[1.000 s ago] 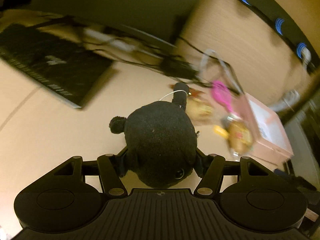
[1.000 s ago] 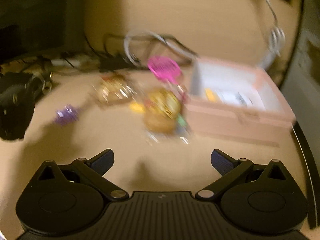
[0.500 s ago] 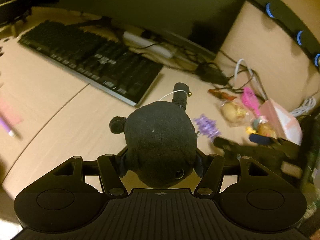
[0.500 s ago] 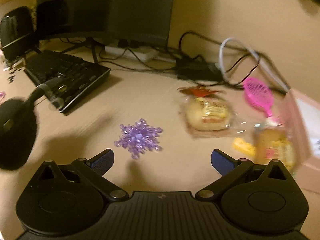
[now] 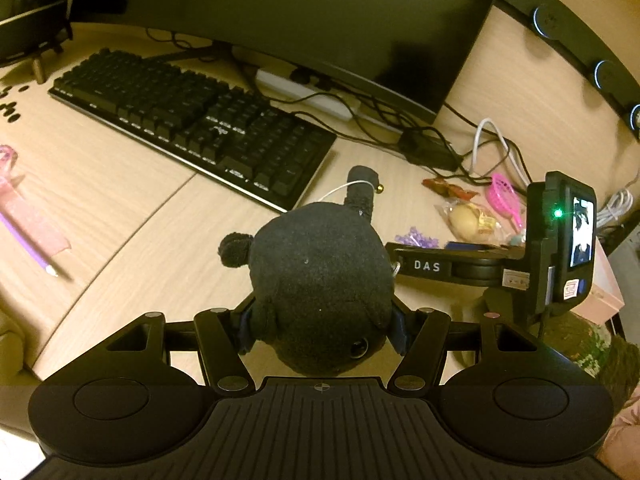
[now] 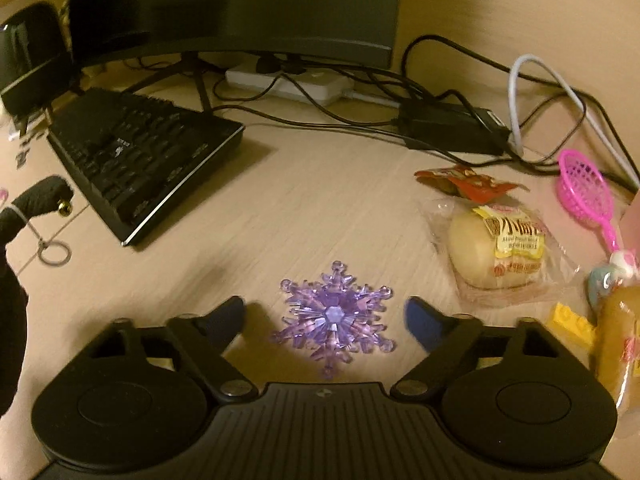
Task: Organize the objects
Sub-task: 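Lift the plush cat with the left gripper while the right gripper grasps the purple snowflake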
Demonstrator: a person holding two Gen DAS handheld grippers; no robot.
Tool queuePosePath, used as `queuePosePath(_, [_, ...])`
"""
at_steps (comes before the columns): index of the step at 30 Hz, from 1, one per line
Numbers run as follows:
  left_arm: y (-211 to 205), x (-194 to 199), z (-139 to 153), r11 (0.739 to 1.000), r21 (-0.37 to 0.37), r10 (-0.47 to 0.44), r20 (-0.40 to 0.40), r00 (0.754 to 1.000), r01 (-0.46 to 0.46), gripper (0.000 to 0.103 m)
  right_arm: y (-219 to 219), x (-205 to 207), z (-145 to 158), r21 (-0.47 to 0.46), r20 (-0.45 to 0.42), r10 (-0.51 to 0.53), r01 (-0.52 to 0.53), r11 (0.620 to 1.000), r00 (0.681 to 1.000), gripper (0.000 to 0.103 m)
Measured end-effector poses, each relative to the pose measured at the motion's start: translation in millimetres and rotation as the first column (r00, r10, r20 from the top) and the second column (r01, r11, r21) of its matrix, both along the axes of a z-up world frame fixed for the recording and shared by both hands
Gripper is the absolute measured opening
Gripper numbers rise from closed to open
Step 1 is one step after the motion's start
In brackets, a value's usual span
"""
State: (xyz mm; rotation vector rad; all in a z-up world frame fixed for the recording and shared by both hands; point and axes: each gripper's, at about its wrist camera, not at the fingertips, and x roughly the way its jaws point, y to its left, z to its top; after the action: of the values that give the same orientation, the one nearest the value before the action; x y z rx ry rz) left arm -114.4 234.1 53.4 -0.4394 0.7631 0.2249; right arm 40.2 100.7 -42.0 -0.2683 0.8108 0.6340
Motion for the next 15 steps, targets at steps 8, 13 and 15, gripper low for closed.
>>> queuePosePath(8, [-11,5,-5,0.998,-0.013,-0.062,-0.012,0.998,0.062,0.066,-16,-28,7,-0.03,0.009,0.075,-0.075,0.997,0.997,0.054])
queuePosePath(13, [-21,14,-8,0.994,-0.015,-0.109,-0.018,0.994,0.109,0.066,-45,-54,9,-0.047,0.019,0.099,-0.098,0.994,0.995,0.054])
queuePosePath(15, [-28,19,-9,0.99,-0.012,-0.139,-0.02,0.99,0.138,0.066,-58,-64,10,-0.067,0.034,0.112,-0.11,0.992,0.993,0.06])
